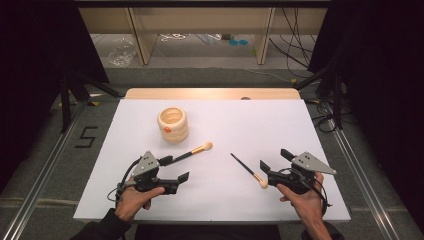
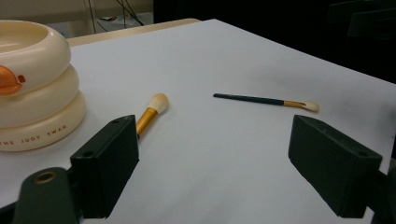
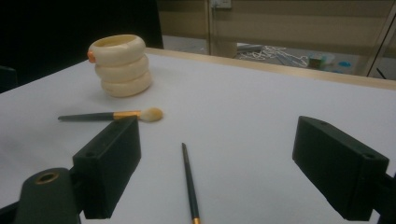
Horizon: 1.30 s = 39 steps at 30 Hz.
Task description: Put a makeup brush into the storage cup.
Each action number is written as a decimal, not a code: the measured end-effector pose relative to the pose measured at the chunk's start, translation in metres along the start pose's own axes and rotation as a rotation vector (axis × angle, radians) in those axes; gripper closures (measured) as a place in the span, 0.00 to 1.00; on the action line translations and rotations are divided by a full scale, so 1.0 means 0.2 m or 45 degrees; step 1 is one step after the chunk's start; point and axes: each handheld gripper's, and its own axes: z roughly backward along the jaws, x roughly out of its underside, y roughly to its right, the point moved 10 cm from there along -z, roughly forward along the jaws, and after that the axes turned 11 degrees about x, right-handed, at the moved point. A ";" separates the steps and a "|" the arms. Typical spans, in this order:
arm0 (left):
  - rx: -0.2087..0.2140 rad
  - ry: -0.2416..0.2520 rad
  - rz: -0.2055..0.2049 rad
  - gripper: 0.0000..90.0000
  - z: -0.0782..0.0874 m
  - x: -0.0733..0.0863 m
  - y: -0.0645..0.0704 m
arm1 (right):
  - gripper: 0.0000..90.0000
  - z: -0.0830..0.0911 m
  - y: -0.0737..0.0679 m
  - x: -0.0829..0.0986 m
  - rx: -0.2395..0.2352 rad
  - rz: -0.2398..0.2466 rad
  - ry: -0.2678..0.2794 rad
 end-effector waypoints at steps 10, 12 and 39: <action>-0.002 0.000 0.000 0.18 0.00 0.00 0.00 | 0.18 -0.01 -0.01 0.00 -0.017 0.022 -0.006; 0.000 0.001 0.001 0.18 0.00 0.00 0.00 | 0.18 -0.01 -0.01 0.00 -0.015 0.036 -0.006; -0.001 -0.034 0.003 0.18 0.00 0.02 -0.01 | 0.43 -0.24 -0.03 0.16 -0.166 0.485 -0.555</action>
